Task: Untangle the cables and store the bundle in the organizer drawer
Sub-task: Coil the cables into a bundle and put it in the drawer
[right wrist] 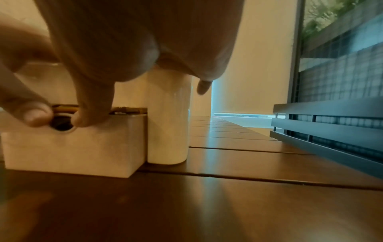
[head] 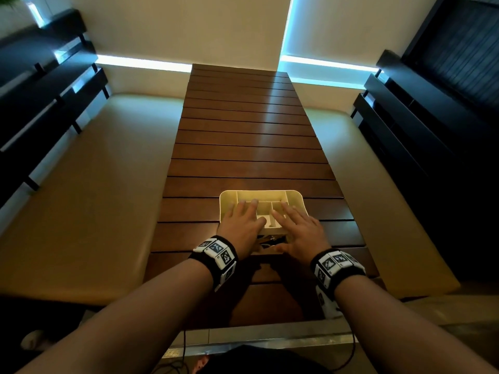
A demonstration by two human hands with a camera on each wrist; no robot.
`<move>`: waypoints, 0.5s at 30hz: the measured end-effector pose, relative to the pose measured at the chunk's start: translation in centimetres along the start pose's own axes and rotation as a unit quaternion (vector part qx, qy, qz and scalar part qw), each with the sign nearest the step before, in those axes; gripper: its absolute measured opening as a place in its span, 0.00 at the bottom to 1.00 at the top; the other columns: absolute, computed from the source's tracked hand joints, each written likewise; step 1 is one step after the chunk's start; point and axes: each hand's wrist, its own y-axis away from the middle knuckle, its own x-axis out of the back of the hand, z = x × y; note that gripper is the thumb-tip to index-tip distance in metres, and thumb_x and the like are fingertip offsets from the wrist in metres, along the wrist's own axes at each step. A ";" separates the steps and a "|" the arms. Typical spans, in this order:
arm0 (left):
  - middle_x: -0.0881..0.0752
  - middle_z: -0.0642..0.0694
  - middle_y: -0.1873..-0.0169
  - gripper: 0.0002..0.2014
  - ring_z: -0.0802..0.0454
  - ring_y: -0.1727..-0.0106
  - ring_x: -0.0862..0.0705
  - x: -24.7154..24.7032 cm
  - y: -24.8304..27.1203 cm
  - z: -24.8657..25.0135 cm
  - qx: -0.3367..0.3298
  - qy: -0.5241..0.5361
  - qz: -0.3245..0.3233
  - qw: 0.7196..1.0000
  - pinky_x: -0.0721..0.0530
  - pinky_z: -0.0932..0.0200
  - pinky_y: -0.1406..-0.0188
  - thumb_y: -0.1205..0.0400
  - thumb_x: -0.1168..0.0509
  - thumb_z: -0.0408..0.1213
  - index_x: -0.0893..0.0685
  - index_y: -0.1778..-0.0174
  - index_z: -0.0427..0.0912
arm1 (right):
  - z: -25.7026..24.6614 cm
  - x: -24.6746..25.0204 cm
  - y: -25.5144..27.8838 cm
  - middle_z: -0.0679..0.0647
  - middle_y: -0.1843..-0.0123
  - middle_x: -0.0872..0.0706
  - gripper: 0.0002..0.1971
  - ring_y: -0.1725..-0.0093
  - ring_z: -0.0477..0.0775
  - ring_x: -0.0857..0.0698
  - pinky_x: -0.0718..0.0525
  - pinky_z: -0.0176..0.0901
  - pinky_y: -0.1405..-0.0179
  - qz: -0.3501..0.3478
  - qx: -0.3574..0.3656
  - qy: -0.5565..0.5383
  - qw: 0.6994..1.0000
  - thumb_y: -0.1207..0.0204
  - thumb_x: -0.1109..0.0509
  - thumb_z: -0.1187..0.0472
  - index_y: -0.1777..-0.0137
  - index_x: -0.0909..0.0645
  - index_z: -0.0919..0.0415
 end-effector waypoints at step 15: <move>0.59 0.45 0.12 0.46 0.41 0.42 0.13 -1.5 0.5 -1.6 0.021 0.035 0.008 0.999 0.12 0.44 0.54 0.22 0.35 0.69 0.53 0.15 0.61 | 0.2 -1.0 0.4 0.41 0.11 0.55 0.47 0.14 0.53 0.44 0.27 0.54 0.25 0.061 0.034 -0.021 0.997 0.28 0.28 0.34 0.15 0.51 0.35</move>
